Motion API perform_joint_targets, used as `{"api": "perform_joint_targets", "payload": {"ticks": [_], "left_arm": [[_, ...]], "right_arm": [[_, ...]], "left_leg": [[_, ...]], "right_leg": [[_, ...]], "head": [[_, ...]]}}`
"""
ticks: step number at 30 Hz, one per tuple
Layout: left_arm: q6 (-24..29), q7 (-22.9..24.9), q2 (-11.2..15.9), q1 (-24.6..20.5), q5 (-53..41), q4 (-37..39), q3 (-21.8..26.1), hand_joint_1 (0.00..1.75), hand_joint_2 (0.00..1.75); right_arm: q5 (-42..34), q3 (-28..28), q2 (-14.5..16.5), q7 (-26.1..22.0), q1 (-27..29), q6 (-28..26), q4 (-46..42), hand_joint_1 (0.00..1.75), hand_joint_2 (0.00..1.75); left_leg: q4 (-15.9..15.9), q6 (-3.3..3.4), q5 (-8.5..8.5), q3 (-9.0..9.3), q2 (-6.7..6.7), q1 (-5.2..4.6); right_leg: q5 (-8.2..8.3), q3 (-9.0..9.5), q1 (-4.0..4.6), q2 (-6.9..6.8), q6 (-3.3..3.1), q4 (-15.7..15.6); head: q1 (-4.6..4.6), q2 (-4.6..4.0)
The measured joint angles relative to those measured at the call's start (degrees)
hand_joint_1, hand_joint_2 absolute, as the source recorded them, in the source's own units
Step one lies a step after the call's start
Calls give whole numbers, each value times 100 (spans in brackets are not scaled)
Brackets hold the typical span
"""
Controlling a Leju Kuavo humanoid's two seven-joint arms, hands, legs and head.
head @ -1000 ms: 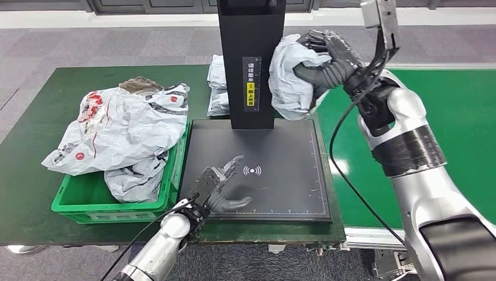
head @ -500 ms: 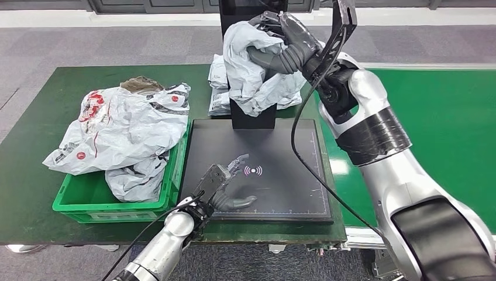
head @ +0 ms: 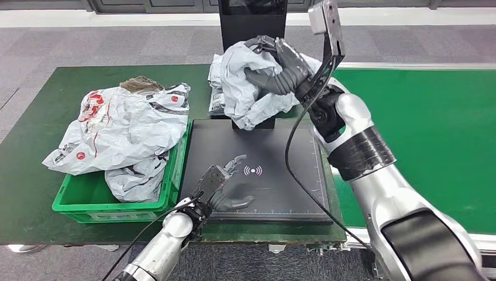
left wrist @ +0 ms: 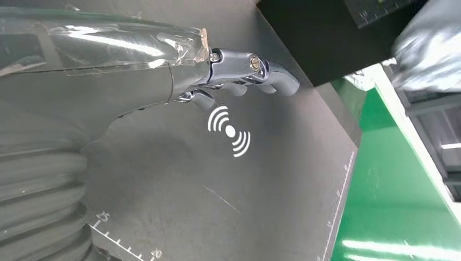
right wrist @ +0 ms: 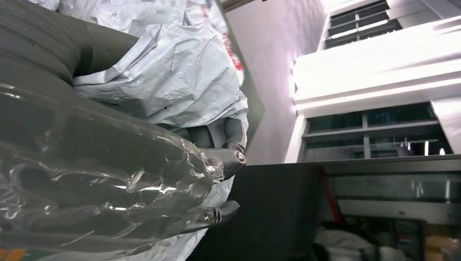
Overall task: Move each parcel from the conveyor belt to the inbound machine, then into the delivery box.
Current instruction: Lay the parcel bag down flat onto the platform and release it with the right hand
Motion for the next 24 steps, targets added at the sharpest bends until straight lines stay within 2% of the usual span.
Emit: {"api": "perform_joint_targets", "payload": {"ticks": [5,10,19,24], "left_arm": [[58,1,11,125,-77,-74,169,0,175],[80,13,43,301,-142,-226,343,0,175],[97,57,49,430,-205,-376,471,0,175],[98,68,53,460,-213,-429,519,0,175]], "right_arm": [[395,67,-22,-349,810,-4,-286,0,175],[729,262,-59,-487,1727,-50,-777,0,175],[1197,392,-115,-518,2414,-51,-1167,0,175],[1250,401,-139,-523,2578,-57,-1273,0,175]], "left_leg": [[0,1,-2,0,0,0],[0,1,-5,-5,0,0],[0,1,-4,-9,0,0],[0,1,-4,-9,1,0]], "right_leg": [[-1,0,0,1,0,0],[-4,-7,0,1,-2,-1],[-4,-10,-1,1,-2,-1],[-4,-10,0,1,-2,-1]], "head": [[0,0],[-1,0],[1,0],[0,0]]}}
